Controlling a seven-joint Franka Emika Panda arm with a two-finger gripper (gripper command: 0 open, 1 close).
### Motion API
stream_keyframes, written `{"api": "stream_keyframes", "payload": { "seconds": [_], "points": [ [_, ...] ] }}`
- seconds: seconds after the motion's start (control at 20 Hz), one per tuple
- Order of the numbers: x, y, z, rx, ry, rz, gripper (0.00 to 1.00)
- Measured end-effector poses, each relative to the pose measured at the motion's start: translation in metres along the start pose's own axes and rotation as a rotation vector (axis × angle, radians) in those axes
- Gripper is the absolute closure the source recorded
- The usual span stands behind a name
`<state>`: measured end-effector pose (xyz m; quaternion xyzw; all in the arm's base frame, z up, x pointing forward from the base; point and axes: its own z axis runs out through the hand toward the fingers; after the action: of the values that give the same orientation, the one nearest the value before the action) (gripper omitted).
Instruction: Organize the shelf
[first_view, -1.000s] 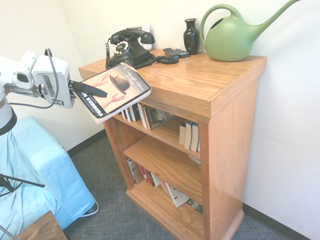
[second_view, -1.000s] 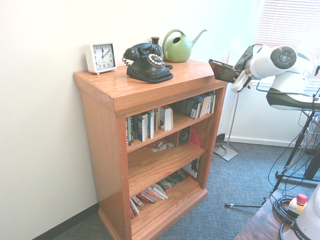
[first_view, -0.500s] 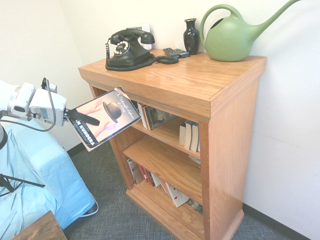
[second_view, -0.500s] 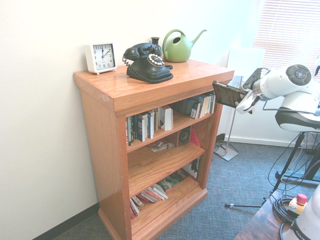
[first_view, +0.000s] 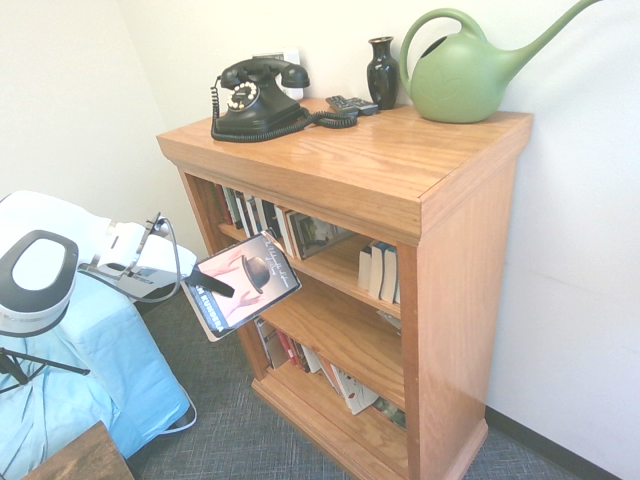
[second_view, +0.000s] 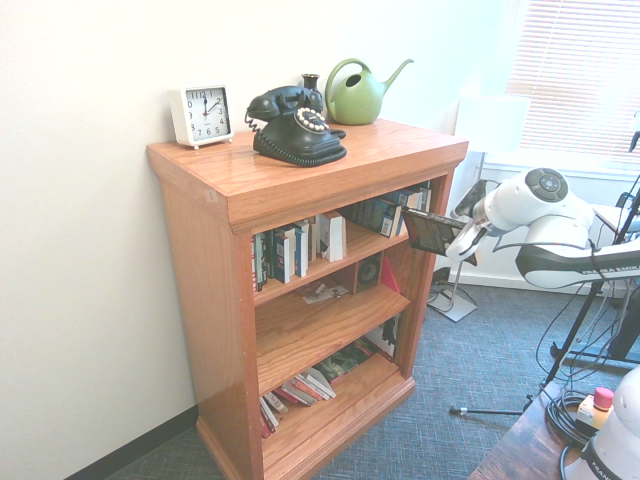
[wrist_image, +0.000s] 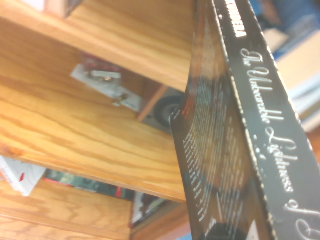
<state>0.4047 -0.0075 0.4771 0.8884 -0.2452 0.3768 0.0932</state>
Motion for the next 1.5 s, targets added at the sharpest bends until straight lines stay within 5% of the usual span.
{"api": "stream_keyframes", "payload": {
  "seconds": [0.6, 1.0, 1.5],
  "points": [
    [0.021, -0.049, 0.078, 0.062, 0.035, -0.009, 1.00],
    [0.023, -0.110, 0.106, 0.152, 0.002, 0.105, 1.00],
    [0.039, -0.132, 0.125, 0.205, -0.072, 0.258, 1.00]
  ]
}}
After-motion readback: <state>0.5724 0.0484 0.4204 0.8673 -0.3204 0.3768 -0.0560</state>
